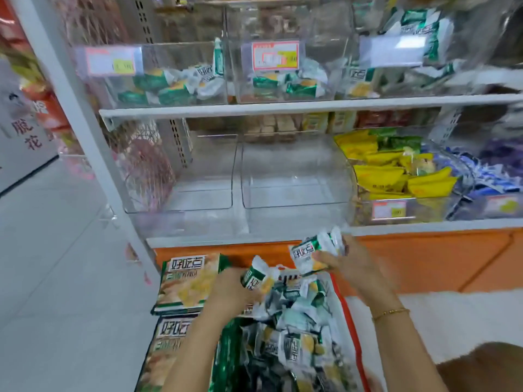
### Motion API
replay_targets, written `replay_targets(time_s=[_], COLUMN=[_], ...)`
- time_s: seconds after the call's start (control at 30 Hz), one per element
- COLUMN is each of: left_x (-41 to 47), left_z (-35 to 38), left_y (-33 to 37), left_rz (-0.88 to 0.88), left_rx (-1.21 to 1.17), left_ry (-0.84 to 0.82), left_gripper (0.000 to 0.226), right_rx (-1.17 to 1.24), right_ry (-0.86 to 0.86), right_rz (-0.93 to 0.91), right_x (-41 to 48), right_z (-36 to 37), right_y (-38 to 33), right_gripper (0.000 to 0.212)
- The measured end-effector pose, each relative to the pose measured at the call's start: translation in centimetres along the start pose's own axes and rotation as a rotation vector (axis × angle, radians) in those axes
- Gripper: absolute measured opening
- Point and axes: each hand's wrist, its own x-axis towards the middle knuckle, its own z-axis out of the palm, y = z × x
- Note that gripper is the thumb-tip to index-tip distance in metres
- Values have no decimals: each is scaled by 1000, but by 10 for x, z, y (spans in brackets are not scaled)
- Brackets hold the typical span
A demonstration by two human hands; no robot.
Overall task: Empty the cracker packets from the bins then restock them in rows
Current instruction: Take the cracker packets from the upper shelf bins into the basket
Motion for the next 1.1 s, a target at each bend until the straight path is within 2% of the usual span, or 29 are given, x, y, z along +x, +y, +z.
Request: replay_targets(time_s=[0.03, 0.07, 0.1, 0.17, 0.2, 0.23, 0.3, 0.4, 0.5, 0.57, 0.63, 0.7, 0.8, 0.87, 0.97, 1.1], left_x=[4, 8, 10, 14, 15, 17, 18, 17, 20, 21, 24, 26, 23, 17, 11, 26], left_z=[19, 39, 57, 85, 97, 106, 120, 129, 125, 109, 76, 28, -63, -124, -207, -304], left_y=[-9, -19, -26, -37, -41, -45, -53, -61, -61, -47, -23, 8, 56, 81, 103, 117], left_rz=[-45, -97, -135, -130, -125, -117, -105, -89, -43, -9, 35, 109, 322, 456, 576, 539], left_rx=[46, 87, 112, 189, 238, 288, 356, 491, 547, 495, 304, 105, 6, -6, 16, 104], left_ry=[-116, -228, -323, -469, -525, -565, -615, -663, -720, -698, -545, -279, 179, 411, 607, 829], left_gripper=[34, 61, 80, 90, 89, 87, 85, 75, 63, 46, 26, 10, 23, 29, 28, 23], right_rx=[-52, -99, -161, -388, -506, -599, -701, -777, -829, -726, -534, -344, -193, -207, -287, -553], right_ry=[-76, -159, -234, -372, -442, -509, -581, -560, -448, -359, -274, -182, -84, -7, 80, 127], right_rz=[131, 250, 335, 419, 439, 452, 457, 444, 395, 333, 193, -22, -354, -550, -822, -1036], right_x=[0, 0, -1, -2, -1, -3, -4, 1, 6, 8, 6, 2, -1, -1, 8, 50], right_z=[5, 10, 14, 22, 25, 28, 32, 37, 36, 30, 19, 6, -15, -30, -42, -30], right_y=[24, 45, 63, 91, 100, 105, 113, 126, 126, 113, 85, 37, -58, -123, -215, -308], right_gripper=[68, 85, 96, 100, 94, 77, 28, 40, 34, 26, 18, 19, 23, 23, 15, 23])
